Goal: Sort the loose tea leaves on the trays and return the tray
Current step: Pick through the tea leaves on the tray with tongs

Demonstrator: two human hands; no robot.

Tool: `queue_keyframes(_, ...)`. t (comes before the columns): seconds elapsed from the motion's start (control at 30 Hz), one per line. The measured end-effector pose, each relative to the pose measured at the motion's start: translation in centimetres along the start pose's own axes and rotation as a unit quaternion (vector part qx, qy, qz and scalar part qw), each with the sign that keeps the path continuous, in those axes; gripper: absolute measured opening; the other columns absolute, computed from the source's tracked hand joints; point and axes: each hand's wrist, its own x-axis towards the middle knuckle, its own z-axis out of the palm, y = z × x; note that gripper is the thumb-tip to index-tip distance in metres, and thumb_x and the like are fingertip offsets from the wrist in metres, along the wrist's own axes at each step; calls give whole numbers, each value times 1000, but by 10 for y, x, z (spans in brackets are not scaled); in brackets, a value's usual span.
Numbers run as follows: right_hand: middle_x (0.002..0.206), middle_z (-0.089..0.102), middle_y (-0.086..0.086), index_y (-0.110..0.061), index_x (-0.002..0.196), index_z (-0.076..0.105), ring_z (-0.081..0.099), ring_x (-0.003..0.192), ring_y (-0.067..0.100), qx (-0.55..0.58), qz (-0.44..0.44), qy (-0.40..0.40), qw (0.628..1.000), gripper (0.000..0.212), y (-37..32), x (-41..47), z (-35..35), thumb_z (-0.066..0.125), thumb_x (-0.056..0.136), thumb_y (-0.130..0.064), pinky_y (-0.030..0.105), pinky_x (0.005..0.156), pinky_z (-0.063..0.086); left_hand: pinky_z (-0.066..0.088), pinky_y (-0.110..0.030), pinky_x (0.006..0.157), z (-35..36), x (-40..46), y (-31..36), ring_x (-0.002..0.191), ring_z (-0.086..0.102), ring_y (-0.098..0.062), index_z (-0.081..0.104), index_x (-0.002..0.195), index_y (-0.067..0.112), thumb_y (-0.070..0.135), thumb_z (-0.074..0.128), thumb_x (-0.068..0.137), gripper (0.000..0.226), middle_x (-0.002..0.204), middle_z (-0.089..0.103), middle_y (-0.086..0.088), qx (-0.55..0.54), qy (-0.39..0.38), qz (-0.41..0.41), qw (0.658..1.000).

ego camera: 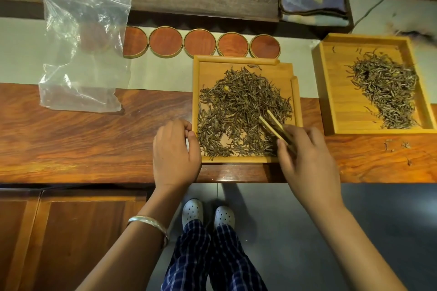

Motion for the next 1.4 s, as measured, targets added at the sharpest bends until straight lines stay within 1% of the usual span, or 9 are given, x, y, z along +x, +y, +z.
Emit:
queue_keyframes(0.2,108,54,16,-8,121,57,59,83,31,20,-16,50,998,30,-19,37,4,55,94,-22,26,61,39,29,-31,70,0,0,1,77,38,-16,51,86,12,16,43,88,9,82,45,4,2,2,0,1000)
queue_keyframes(0.4,111,52,10,-11,122,56,59,82,26,16,-29,-12,999,31,-27,28,12,51,96,-26,26,59,40,31,-32,70,0,0,1,75,40,-18,51,85,12,18,41,88,11,81,46,3,0,-1,2,1000)
queue_keyframes(0.6,106,55,8,-11,118,59,59,81,23,39,-29,7,999,28,-23,8,4,58,92,-21,25,57,41,31,-33,69,-1,0,0,75,40,-17,50,85,13,17,42,88,9,81,45,4,-2,-2,3,1000)
queue_keyframes(0.83,102,55,5,-13,116,62,59,67,20,16,-33,-48,998,27,-32,-2,9,58,92,-23,24,48,38,29,-31,70,1,0,0,76,37,-14,51,87,13,17,43,88,9,82,44,6,-7,2,3,1000)
queue_keyframes(1.03,100,55,5,-13,115,62,57,65,18,31,-35,-25,999,26,-30,-7,7,60,90,-22,23,46,40,30,-31,70,1,-1,-1,76,38,-14,50,86,15,19,42,88,9,81,44,7,-4,1,3,1000)
queue_keyframes(1.17,102,55,4,-14,116,61,59,68,19,20,-25,-51,998,27,-31,-11,10,58,91,-24,28,46,47,29,-31,70,1,0,-1,76,37,-14,51,87,13,18,42,88,11,82,44,6,-3,5,6,1000)
queue_keyframes(1.3,99,55,4,-13,115,62,58,67,17,26,-35,-36,998,26,-39,-11,12,59,91,-23,21,46,38,29,-31,71,1,0,0,76,38,-14,51,86,12,17,43,88,10,82,44,6,0,5,6,1000)
queue_keyframes(1.37,99,55,4,-13,114,63,58,66,17,36,-48,-34,998,26,-42,-11,14,59,90,-23,20,46,39,30,-31,70,1,0,0,76,39,-15,51,86,12,16,43,88,9,82,44,5,1,5,6,1000)
queue_keyframes(1.4,99,55,4,-14,115,62,59,66,16,43,-58,-41,997,26,-44,-12,15,58,91,-24,22,45,43,30,-31,70,1,-1,0,76,39,-15,51,86,12,16,43,88,9,82,44,5,0,5,5,1000)
